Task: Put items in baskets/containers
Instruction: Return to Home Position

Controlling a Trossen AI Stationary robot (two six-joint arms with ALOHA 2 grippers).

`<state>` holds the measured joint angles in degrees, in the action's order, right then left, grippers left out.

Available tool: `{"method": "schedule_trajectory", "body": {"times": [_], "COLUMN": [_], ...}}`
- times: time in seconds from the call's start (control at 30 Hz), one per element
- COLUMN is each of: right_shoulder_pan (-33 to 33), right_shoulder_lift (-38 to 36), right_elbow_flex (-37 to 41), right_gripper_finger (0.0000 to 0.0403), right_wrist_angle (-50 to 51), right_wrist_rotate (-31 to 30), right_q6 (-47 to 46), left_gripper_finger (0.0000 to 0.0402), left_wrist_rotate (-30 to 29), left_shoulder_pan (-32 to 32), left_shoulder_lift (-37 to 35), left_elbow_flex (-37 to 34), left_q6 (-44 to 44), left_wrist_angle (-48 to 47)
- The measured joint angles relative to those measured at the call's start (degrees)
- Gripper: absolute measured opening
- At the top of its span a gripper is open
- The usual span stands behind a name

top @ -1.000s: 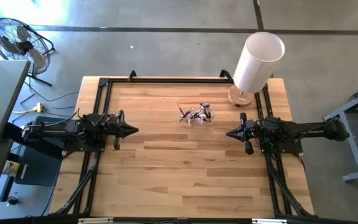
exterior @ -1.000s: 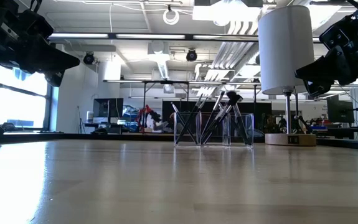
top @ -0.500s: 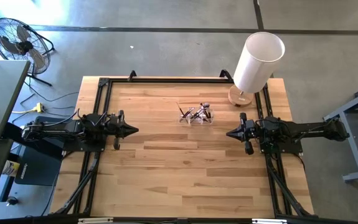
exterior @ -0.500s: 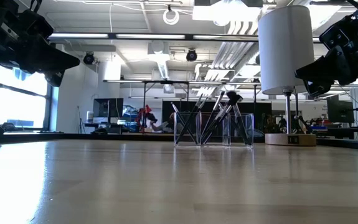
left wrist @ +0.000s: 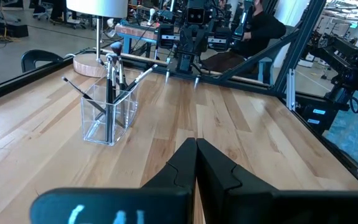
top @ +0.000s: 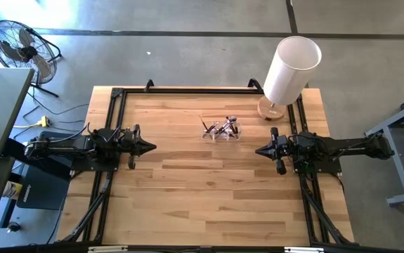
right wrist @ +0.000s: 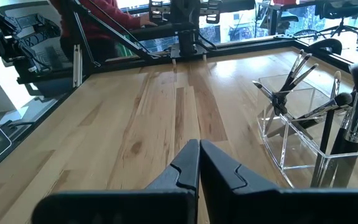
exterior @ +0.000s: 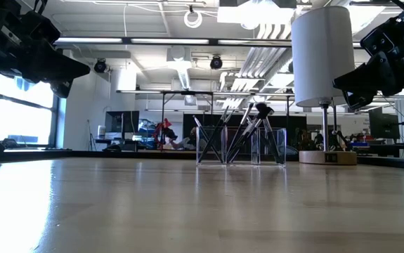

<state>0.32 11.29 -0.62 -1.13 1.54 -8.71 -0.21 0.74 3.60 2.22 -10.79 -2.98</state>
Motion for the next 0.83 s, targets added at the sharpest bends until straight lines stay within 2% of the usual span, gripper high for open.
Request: {"method": "schedule_trajectory", "body": {"times": [0.83], "right_shoulder_pan": [-0.01], "right_shoulder_lift": [0.0], "right_elbow_flex": [0.0], "right_gripper_finger": [0.0004], "right_wrist_angle": [0.0], "right_wrist_rotate": [0.0], "right_q6": [0.0], "left_gripper_finger": [0.0003], "left_wrist_rotate": [0.0], "left_shoulder_pan": [0.01], "left_shoulder_lift": [0.01], "left_elbow_flex": [0.0], "left_q6": [0.01], "left_wrist_angle": [-0.01]}}
